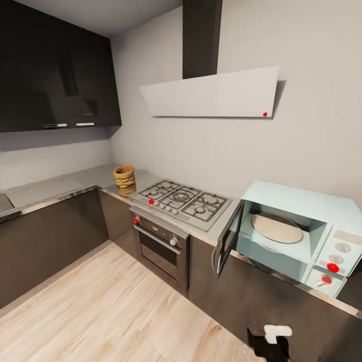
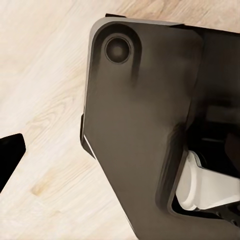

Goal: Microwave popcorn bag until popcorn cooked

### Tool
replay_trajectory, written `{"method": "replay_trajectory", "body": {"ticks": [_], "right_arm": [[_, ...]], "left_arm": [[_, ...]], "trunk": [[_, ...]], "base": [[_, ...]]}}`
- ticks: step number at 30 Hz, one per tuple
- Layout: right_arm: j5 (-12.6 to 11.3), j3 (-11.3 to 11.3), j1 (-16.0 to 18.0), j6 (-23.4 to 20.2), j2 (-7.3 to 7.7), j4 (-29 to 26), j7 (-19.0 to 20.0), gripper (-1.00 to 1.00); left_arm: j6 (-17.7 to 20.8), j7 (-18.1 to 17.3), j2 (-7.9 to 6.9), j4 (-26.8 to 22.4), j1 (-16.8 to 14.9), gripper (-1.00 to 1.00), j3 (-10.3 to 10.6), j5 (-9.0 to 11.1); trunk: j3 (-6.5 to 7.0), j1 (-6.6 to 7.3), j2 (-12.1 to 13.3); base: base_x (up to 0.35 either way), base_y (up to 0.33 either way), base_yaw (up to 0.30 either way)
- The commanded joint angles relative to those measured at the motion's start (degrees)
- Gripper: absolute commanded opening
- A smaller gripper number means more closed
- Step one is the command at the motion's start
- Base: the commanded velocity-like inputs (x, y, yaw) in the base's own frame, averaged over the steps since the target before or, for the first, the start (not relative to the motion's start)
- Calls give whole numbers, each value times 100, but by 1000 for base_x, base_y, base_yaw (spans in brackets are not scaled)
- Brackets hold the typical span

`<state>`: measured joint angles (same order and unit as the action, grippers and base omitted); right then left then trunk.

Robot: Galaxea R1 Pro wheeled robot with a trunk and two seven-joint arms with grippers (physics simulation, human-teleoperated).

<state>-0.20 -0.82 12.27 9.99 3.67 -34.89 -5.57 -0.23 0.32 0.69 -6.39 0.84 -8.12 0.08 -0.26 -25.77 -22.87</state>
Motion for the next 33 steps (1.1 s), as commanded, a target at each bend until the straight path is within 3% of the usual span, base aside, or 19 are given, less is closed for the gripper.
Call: {"method": "replay_trajectory", "body": {"ticks": [1, 6, 8, 15, 28, 33], "right_arm": [[3, 7, 5, 86, 1, 428, -13, 100], [19, 25, 2, 423, 10, 3346, -14, 100], [28, 34, -53, 404, 10, 3754, -8, 100], [37, 38, -451, 368, -10, 3943, 25, 100], [2, 4, -495, 424, -107, 3929, 33, 100], [1, 3, -491, 434, -162, 3929, 30, 100]], "left_arm": [[-3, 3, 2, -7, 4, 100, -32, 1], [-4, 3, 2, -8, 4, 100, -32, 1], [-4, 3, 2, -7, 4, 100, -32, 1], [-4, 3, 7, -4, 4, 100, -25, 1], [9, 3, -6, -4, 4, 100, -27, 1], [4, 3, -16, -3, 4, 100, -23, 1]], "trunk": [[-1, -2, -6], [-1, -2, -6], [-1, -2, -6], [-1, -2, -6], [-1, -2, -6], [-1, -2, -6]], "base": [[0, 3, 0], [0, 0, 0], [0, 0, 0], [0, 0, 0], [0, 4, 0], [86, 253, 0]]}}
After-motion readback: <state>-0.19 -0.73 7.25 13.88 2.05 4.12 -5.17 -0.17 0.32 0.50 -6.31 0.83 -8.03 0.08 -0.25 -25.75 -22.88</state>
